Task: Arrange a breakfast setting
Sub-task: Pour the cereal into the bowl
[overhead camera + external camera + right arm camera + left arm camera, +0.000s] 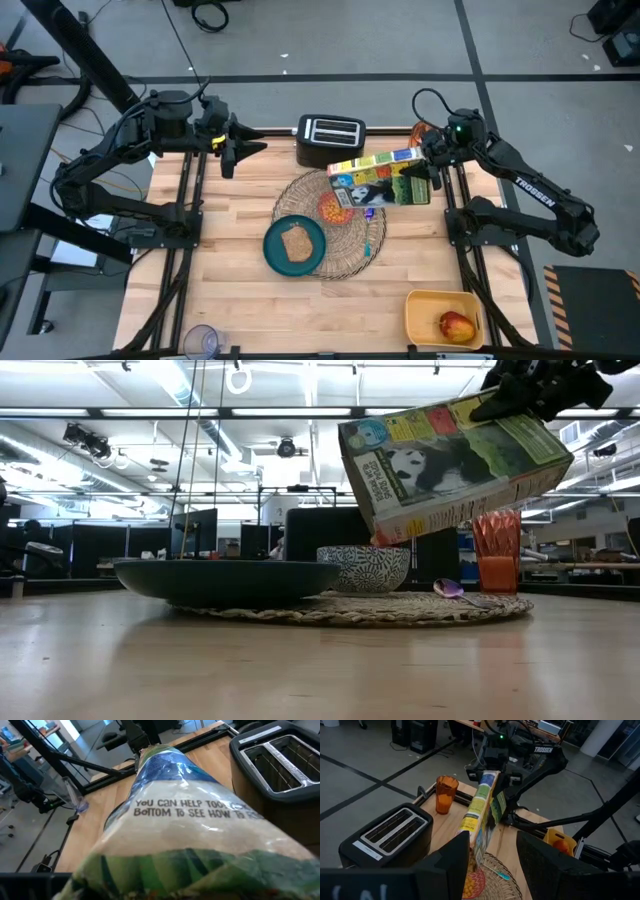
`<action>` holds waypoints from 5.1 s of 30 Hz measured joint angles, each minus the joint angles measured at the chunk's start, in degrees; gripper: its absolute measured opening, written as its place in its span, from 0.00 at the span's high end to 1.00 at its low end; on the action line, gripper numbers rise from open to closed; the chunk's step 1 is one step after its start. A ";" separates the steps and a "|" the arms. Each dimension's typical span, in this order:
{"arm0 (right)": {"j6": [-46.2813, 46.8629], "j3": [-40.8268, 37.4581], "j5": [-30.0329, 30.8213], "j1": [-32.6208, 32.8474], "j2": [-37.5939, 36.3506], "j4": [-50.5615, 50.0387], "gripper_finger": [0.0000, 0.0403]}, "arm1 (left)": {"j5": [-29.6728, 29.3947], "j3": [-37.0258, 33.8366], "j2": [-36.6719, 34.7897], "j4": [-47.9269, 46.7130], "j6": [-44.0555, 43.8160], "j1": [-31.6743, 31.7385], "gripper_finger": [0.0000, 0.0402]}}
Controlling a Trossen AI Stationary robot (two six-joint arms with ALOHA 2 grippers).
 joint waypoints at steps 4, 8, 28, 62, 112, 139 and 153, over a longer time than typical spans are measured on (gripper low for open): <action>0.07 -0.39 -0.04 1.24 -1.02 -1.98 0.56 | 0.02 0.00 -0.17 -0.01 -1.06 0.00 0.57; -0.35 -0.39 2.06 2.23 -2.62 -1.15 0.57 | 0.00 0.00 -0.03 0.05 -1.17 0.05 0.57; 2.03 -0.43 4.00 4.79 -3.19 -0.32 0.57 | -0.44 0.00 0.05 0.10 -4.03 0.07 0.57; 4.71 -0.41 5.66 6.08 -2.81 -1.13 0.57 | -0.45 0.00 0.05 1.89 -4.06 -1.92 0.57; 12.55 -7.80 8.93 5.94 -13.87 3.55 0.57 | -0.89 0.00 -0.10 4.43 -5.52 -2.29 0.57; 28.19 -7.80 10.68 4.63 -22.24 25.63 0.57 | -0.85 0.00 -0.09 26.95 1.68 -2.31 0.57; 35.82 -7.78 18.06 4.63 -21.68 54.46 0.57 | -2.91 0.13 -3.37 23.18 8.02 2.10 0.57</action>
